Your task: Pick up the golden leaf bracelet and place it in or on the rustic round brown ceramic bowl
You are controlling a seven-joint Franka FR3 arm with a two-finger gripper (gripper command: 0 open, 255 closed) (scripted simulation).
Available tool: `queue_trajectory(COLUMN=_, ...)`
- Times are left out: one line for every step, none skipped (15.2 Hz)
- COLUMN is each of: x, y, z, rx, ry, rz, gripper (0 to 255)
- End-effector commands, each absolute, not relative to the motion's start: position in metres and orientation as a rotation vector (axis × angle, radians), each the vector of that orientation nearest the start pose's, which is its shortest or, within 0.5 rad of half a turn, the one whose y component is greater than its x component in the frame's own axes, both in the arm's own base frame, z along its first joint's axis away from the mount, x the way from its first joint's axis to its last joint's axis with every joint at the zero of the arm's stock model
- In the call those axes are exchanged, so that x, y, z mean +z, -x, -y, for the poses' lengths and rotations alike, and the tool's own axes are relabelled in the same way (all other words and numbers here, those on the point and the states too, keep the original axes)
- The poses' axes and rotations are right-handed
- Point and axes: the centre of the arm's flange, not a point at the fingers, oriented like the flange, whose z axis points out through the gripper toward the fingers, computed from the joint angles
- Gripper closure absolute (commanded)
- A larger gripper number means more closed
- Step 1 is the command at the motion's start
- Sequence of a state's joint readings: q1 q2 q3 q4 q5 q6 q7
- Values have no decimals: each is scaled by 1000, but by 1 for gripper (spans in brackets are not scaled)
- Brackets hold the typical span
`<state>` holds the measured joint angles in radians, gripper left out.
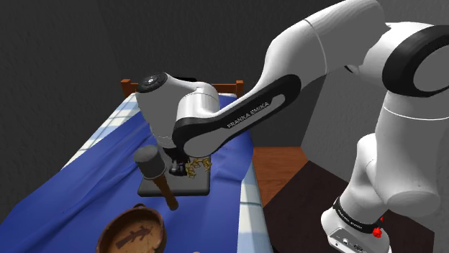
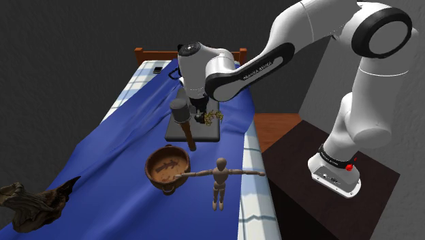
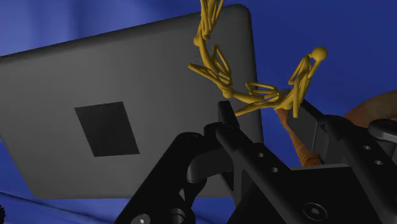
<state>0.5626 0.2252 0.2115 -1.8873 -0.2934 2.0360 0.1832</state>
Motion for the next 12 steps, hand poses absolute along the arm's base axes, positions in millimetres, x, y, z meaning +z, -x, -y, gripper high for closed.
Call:
queue_trajectory(x=386, y=-444, z=-433, rx=-61, ry=3139, rz=1195, gripper=255)
queue_trajectory(x=386, y=-442, z=-446, rx=-61, ry=3139, rz=1195, gripper=255)
queue_trajectory(x=386, y=-441, z=-459, rx=-61, ry=3139, rz=1195, gripper=255)
queue_trajectory(x=386, y=-440, z=-473, rx=-61, ry=3139, rz=1195, gripper=255)
queue_trajectory(x=386, y=-439, z=-486, rx=-61, ry=3139, rz=1195, gripper=255)
queue_trajectory(x=386, y=-438, z=-499, rx=-61, ry=3139, rz=1195, gripper=255)
queue_trajectory(x=387, y=-437, z=-512, rx=-61, ry=3139, rz=1195, gripper=255)
queue_trajectory(x=387, y=-436, z=-525, rx=-61, ry=3139, rz=1195, gripper=255)
queue_trajectory(x=387, y=-435, z=-538, rx=-61, ry=3139, rz=1195, gripper=255)
queue_trajectory(x=387, y=-434, z=-552, rx=-61, ry=3139, rz=1195, gripper=255)
queue_trajectory(x=387, y=-433, z=-565, rx=-61, ry=3139, rz=1195, gripper=255)
queue_trajectory(x=387, y=-431, z=-578, rx=-61, ry=3139, rz=1195, gripper=255)
